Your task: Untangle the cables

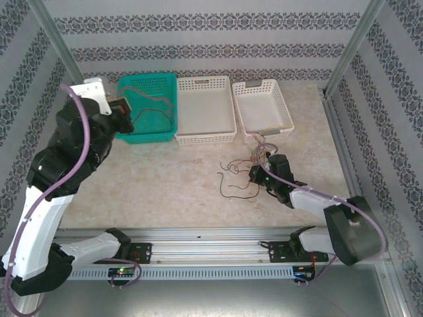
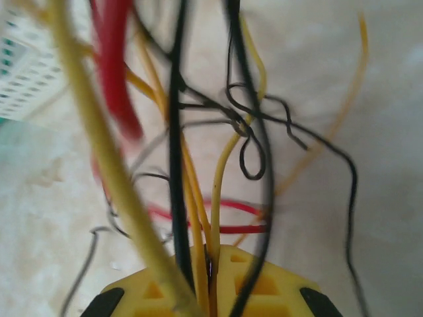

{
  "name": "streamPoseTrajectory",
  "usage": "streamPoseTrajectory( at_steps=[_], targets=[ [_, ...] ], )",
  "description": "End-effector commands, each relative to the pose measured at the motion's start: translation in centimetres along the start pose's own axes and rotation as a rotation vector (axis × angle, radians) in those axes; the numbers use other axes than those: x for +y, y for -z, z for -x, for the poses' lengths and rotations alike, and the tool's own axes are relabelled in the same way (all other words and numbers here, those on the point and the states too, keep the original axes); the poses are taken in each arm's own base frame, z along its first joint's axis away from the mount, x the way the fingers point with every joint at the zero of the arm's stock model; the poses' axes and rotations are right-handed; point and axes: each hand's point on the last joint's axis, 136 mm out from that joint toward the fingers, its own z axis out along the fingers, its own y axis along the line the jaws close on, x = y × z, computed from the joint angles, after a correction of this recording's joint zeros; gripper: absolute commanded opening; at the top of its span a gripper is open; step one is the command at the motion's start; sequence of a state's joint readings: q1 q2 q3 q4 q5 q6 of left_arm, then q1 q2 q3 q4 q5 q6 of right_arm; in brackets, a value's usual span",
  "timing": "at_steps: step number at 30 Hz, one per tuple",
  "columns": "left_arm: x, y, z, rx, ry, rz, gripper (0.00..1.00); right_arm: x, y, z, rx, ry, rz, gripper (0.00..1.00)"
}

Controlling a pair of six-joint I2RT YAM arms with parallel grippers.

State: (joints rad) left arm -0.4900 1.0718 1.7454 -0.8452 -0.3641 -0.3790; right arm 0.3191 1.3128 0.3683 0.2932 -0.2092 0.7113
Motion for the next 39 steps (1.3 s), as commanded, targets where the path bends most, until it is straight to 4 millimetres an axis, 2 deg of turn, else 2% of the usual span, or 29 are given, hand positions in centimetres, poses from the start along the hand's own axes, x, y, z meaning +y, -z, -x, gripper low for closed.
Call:
streamPoseTrajectory(
  at_steps=[1,5,11,16,23,27,32,39],
  targets=[
    [1.8,1.5,1.7,-0.037,-0.046,0.061,0.00,-0.1,-0.6,-1.7,0.100,-0.038,0.031,0.00],
    [1.5,1.1,1.5,-0.016,-0.053,0.047,0.00,0.8,-1.1,-1.3,0.097,-0.024,0.052,0.00],
    [1.1,-0.2,1.9,-0.042,-0.076,0.036,0.00,3.9,-1.0,-0.3,0.054,0.112,0.071,0.00],
    [0.8,-2.8,2.2,-0.035,-0.116,0.064,0.00,6.5,-1.1,-0.4,0.031,0.231,0.137,0.00],
    [1.8,-6.8,2.5,-0.045,-0.113,0.123,0.00,8.3,-0.7,-1.2,0.013,0.312,0.208,0.00],
    [3.1,-9.7,2.2,-0.044,-0.097,0.156,0.00,9.5,-0.3,-1.5,0.007,0.363,0.240,0.00],
    [5.0,-13.3,0.9,-0.030,-0.068,0.180,0.00,9.8,0.2,-1.2,-0.015,0.382,0.249,0.00],
    [8.8,-17.6,-1.1,-0.011,-0.025,0.235,0.00,10.6,-0.3,-1.5,0.007,0.402,0.269,0.00]
  ],
)
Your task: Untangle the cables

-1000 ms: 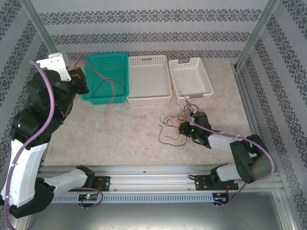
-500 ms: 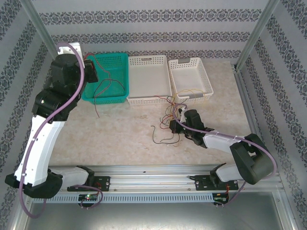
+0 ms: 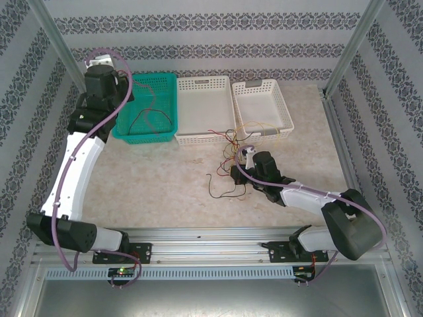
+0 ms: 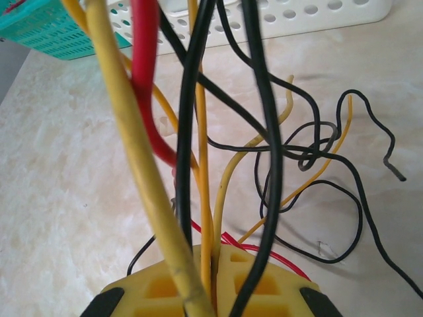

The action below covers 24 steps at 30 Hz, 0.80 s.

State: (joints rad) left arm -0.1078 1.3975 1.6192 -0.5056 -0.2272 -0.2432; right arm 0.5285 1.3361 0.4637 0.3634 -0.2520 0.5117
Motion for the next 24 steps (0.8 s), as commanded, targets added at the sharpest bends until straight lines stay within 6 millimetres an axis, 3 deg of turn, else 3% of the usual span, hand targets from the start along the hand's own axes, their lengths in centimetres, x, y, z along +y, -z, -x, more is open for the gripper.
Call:
streamPoseTrajectory(
  at_steps=[1,6,15,19,24],
  targets=[
    [0.4,-1.6,1.6,-0.067,0.065,-0.027,0.00,1.3,-0.4,0.8,-0.019,0.055,0.036,0.00],
    [0.3,-4.2,-0.8,-0.007,0.089,-0.047,0.00,2.3,-0.7,0.5,-0.003,0.095,0.049,0.00],
    [1.6,-8.3,-10.1,0.161,0.031,0.006,0.00,2.9,-0.8,0.2,0.010,0.132,0.054,0.00],
    [2.1,-8.9,-13.8,0.241,0.017,0.022,0.00,3.2,-1.0,0.1,0.018,0.137,0.064,0.00],
    [2.8,-9.3,-16.3,0.301,0.057,0.058,0.00,3.7,-1.1,-0.1,0.027,0.146,0.080,0.00]
  ],
)
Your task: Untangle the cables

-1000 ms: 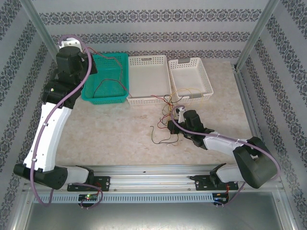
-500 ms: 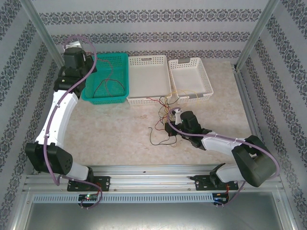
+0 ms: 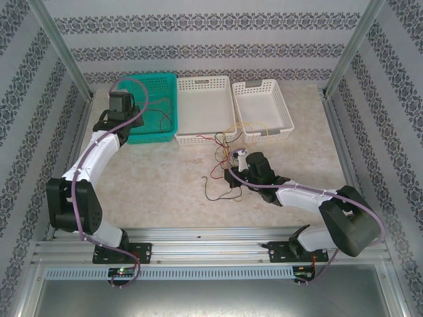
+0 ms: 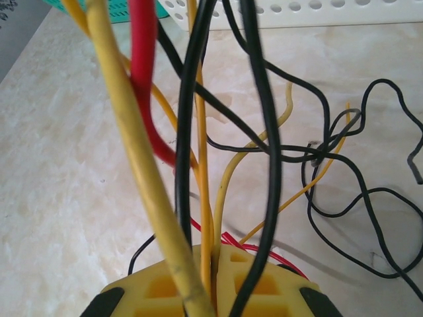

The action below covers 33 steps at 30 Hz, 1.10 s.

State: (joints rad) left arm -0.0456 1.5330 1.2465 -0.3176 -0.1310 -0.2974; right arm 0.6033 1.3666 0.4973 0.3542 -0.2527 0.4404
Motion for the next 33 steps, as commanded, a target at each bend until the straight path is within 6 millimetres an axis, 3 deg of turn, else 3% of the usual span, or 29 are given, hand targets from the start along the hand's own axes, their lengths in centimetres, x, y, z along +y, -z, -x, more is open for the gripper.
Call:
streamPoseTrajectory(
  at_steps=[1,7,12,20,24,27,33],
  targets=[
    [0.3,-0.7,-0.1,0.003,0.061,0.015,0.00,1.2,-0.2,1.0,-0.017,0.038,0.033,0.00],
    [1.9,-3.5,-3.1,0.126,0.047,0.125,0.00,1.4,-0.4,0.8,-0.005,0.046,0.043,0.00],
    [2.1,-4.5,-4.0,0.168,0.059,0.138,0.03,1.8,-0.6,0.8,0.001,0.055,0.053,0.00],
    [2.3,-4.8,-5.1,0.191,0.074,0.146,0.35,2.4,-0.7,0.6,0.011,0.063,0.075,0.00],
    [2.4,-4.9,-5.3,0.201,0.083,0.149,0.37,2.7,-0.8,0.4,0.014,0.076,0.083,0.00],
    [2.6,-4.8,-5.3,0.207,0.106,0.147,0.45,2.7,-0.8,0.4,0.014,0.078,0.083,0.00],
    [1.4,-4.1,-4.8,0.197,0.153,0.061,0.46,2.8,-0.8,0.4,0.016,0.080,0.088,0.00]
  ],
)
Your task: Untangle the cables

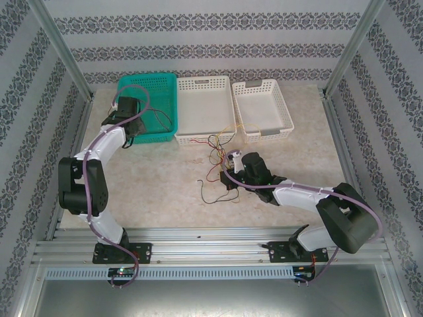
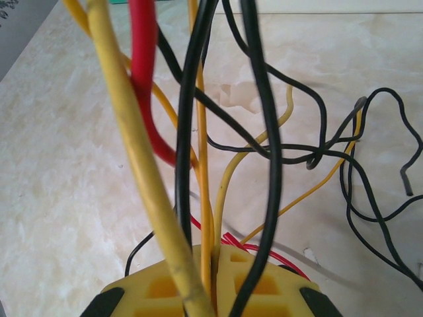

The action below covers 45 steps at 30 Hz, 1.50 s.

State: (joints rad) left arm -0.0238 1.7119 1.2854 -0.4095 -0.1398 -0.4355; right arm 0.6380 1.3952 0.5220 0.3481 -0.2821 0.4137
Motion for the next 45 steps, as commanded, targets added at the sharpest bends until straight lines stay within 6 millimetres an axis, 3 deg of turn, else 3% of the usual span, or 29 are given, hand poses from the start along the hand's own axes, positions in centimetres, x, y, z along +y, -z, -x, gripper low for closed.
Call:
streamPoseTrajectory(
  at_steps=[1,5,11,14,25,36,45],
  targets=[
    [-0.7,1.2,0.3,-0.001,0.048,-0.069,0.47,1.2,-0.2,1.0,-0.020,0.038,0.039,0.00],
    [-1.1,2.1,0.5,-0.006,0.071,-0.103,0.58,1.3,-0.2,1.0,-0.019,0.040,0.044,0.00],
    [-1.6,6.3,4.7,-0.155,0.104,-0.171,0.72,1.8,-0.1,1.2,-0.022,0.043,0.062,0.00],
    [-2.3,6.6,5.9,-0.149,0.126,-0.186,0.76,2.2,-0.2,1.1,-0.019,0.048,0.070,0.00],
    [-4.7,0.2,7.6,0.066,0.168,-0.078,0.78,2.5,-0.1,1.2,-0.019,0.062,0.075,0.00],
    [-5.7,-3.9,6.5,0.149,0.096,0.055,0.76,3.1,0.0,1.2,-0.019,0.071,0.091,0.00],
    [-6.6,-5.6,5.2,0.177,0.069,0.069,0.47,3.5,0.3,1.3,-0.025,0.090,0.091,0.00]
  ],
)
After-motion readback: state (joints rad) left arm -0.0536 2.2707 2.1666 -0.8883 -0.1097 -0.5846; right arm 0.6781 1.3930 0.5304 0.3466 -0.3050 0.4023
